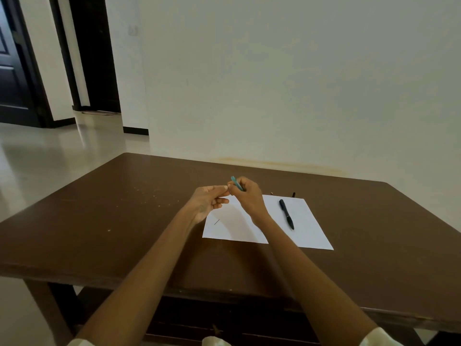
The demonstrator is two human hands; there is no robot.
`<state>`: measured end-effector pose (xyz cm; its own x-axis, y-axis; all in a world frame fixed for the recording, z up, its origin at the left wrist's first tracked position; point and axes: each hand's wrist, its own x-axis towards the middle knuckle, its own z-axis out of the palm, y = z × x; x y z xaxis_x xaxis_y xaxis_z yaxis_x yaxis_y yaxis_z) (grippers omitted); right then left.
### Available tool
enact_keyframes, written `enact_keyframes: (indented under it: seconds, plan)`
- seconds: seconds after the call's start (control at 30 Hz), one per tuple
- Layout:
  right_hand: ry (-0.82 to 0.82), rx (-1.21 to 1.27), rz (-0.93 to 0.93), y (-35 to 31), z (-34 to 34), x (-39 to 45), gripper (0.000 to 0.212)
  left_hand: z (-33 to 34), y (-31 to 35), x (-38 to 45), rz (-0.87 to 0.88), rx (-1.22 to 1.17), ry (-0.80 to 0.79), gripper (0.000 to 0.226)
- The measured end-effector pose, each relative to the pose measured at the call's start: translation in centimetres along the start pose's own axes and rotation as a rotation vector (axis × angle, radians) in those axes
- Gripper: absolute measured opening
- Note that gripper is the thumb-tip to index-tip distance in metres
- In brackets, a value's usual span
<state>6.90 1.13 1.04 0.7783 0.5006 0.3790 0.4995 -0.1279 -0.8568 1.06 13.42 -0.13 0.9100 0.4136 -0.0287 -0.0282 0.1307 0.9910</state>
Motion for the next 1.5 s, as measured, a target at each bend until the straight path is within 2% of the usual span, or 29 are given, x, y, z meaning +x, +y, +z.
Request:
enact_keyframes:
  seconds: [0.13,0.3,0.43,0.53,0.63,0.77,1.27,1.5]
  plan:
    - [0.046,-0.044,-0.033,-0.1,0.1,0.2,0.018,0.3,0.1,0.1,0.017,0.002,0.048,0.010]
    - [0.023,-0.055,-0.061,-0.4,-0.1,0.1,0.026,0.7,0.4,0.0,0.073,0.057,0.087,0.012]
    - [0.007,-0.055,-0.024,-0.2,0.1,0.1,0.028,0.5,1.0,-0.1,0.172,-0.005,0.213,0.012]
    - [-0.062,-0.087,0.036,0.0,0.4,-0.1,0.025,0.1,1.7,-0.2,0.277,-0.056,0.287,0.012]
    - [-0.145,-0.158,-0.006,0.0,0.6,-0.4,0.030,0.2,1.8,-0.3,0.329,-0.020,0.292,0.012]
    - [-0.147,-0.235,-0.090,0.0,0.9,-0.4,0.030,0.5,1.6,-0.2,0.345,-0.010,0.297,0.014]
    - [-0.074,-0.211,-0.129,0.1,0.4,-0.2,0.030,1.2,1.5,0.4,0.317,0.021,0.324,0.020]
    - [-0.069,-0.204,-0.129,0.0,0.1,-0.5,0.031,1.5,1.4,0.4,0.306,0.086,0.330,0.008]
